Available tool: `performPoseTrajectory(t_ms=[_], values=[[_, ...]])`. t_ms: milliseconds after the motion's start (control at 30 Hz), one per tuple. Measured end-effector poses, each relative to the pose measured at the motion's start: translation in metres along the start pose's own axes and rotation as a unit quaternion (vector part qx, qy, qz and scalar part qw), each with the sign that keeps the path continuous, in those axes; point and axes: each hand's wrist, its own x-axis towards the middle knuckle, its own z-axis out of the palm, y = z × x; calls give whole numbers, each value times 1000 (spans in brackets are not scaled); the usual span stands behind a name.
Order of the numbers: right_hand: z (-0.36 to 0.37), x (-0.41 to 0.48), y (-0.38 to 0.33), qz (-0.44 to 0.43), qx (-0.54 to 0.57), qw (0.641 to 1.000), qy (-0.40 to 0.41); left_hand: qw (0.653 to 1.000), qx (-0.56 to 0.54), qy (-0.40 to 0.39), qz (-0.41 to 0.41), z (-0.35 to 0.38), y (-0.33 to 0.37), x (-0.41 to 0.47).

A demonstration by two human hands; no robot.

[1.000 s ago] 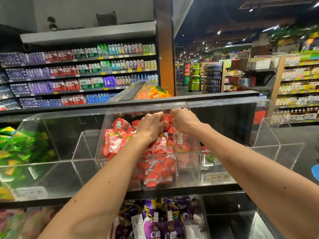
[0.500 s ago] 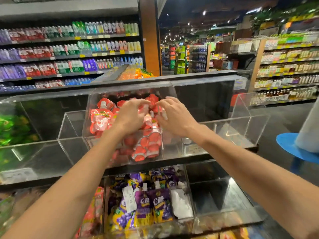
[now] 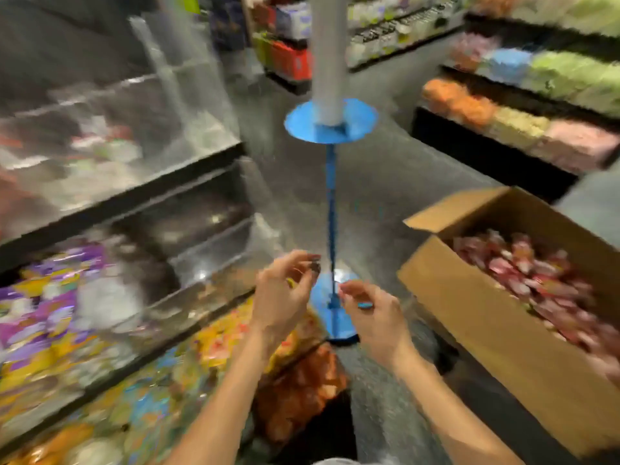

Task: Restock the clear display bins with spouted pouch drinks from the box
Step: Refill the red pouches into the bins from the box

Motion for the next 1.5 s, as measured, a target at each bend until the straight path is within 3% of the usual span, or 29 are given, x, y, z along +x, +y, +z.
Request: performPoseTrajectory(t_ms=[133,300,500,567,767,933,1067,1133,1367,1500], values=[[-109,-28,85,128,-62,987,72,981,9,-194,15,151,33,7],[-203,-52,151,257,-74,957,110,920,91,-378,36,298,60,12],[-276,-47,216,353,-103,914,173,852,165,-484,118,421,58,21],[-297,-41,241,380,-116,901,172,839,193,-497,113,464,47,32],[-352,-19,328,485,-95,859,136,752,240,-610,61,584,16,55],[-363,-17,388,569,-99,814,61,661,301,-686,-28,633,-5,40],[-364,-16,425,532,-163,831,-16,537,337,-773,-26,647,-22,19],[-366,-6,440,507,-185,841,-49,504,356,-786,-36,648,-34,13],[-357,21,470,439,-265,843,-162,475,406,-780,35,651,-42,4],[-358,21,480,469,-283,821,-158,509,402,-760,44,653,-43,10]])
